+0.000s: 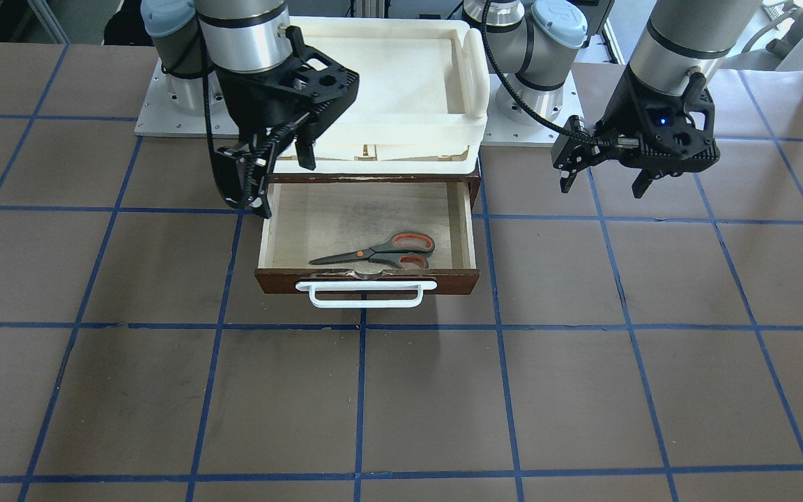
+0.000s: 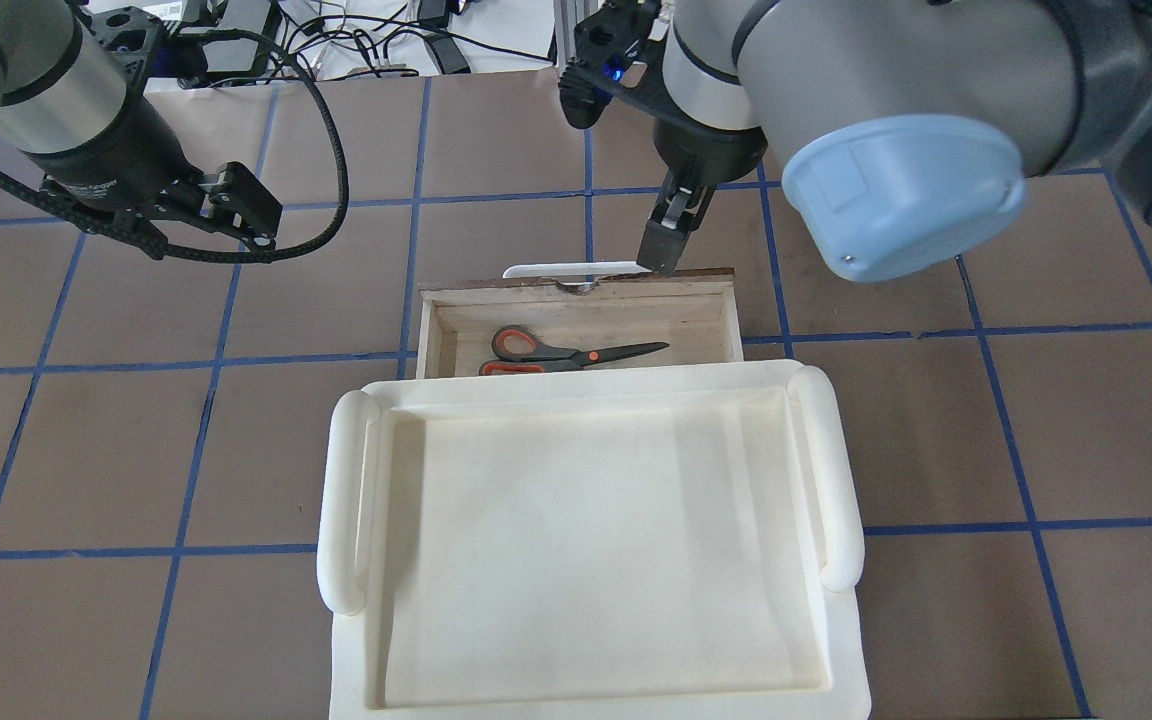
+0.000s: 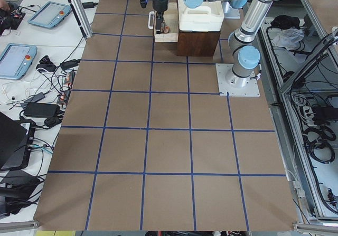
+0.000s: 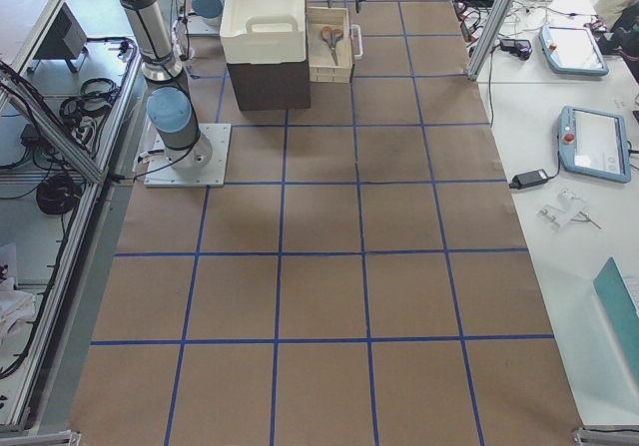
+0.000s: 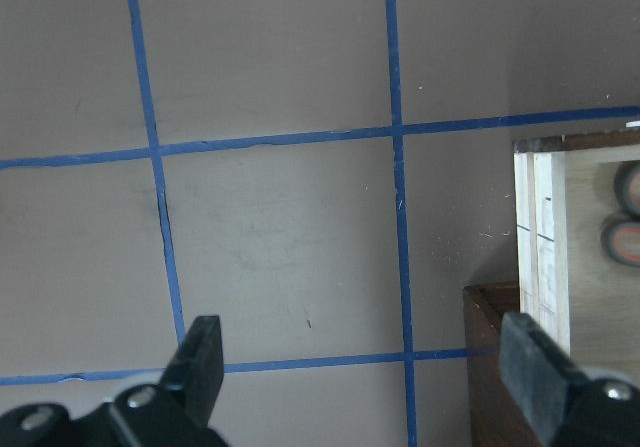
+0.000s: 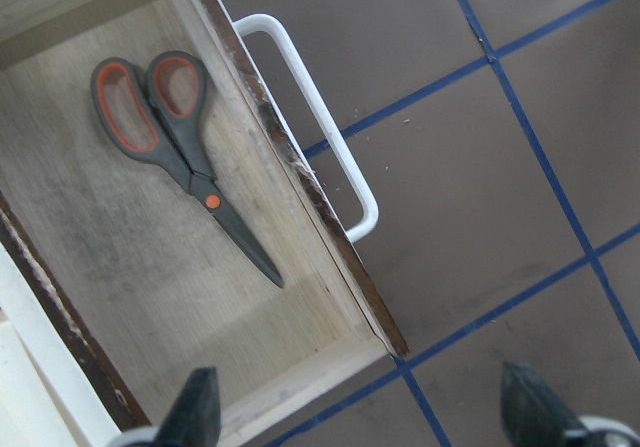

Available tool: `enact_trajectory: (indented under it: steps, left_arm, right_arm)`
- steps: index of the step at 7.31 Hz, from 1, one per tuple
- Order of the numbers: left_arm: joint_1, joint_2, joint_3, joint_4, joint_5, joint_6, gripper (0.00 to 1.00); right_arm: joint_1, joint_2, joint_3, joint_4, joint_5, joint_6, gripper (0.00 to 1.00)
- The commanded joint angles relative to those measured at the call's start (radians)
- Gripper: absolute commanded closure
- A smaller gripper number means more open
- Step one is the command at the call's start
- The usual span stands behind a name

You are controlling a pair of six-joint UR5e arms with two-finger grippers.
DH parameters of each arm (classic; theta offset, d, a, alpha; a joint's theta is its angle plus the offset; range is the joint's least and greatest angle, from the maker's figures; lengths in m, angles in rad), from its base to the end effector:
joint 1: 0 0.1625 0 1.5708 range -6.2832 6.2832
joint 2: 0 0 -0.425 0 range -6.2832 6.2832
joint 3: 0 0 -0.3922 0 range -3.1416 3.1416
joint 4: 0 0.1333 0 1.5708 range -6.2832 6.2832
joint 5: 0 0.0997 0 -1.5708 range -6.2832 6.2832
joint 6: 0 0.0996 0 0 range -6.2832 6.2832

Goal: Put scissors in drawer and close it
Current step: 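Raise the right gripper out of the drawer and withdraw it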

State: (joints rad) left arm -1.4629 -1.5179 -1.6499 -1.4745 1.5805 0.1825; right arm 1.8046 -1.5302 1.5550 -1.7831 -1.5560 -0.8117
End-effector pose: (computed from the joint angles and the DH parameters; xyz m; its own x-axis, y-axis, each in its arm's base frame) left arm -0.0803 -0.4875 0.4843 -0.9971 0.0734 -0.0222 0.0748 0.9949 -0.0671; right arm 0.2529 -0.4803 0.4982 -0.5039 -0.8546 0.1252 -0.8618 0.4878 -0.1388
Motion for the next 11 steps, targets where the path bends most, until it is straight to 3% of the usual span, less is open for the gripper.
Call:
enact_trajectory:
  steps: [1, 3, 5, 7, 11]
  left_arm:
    - [0.009, -0.019, 0.009, 0.017, -0.002, 0.008, 0.00]
    - [0.009, -0.025, 0.015, 0.019, -0.008, 0.008, 0.00]
    - [-0.025, -0.066, 0.015, 0.132, -0.011, -0.021, 0.00]
    - [-0.108, -0.138, 0.027, 0.216, -0.001, -0.148, 0.00]
    - [-0.246, -0.330, 0.090, 0.324, 0.036, -0.323, 0.00]
  right_arm:
    - [-0.149, -0.076, 0.002, 0.101, 0.005, -0.003, 0.00]
    - [-0.195, -0.090, 0.004, 0.158, 0.055, 0.034, 0.00]
    - [-0.192, -0.120, 0.011, 0.163, 0.045, 0.332, 0.00]
    - [-0.191, -0.120, 0.014, 0.140, 0.045, 0.378, 0.00]
    - [-0.191, -0.123, 0.014, 0.139, -0.033, 0.789, 0.00]
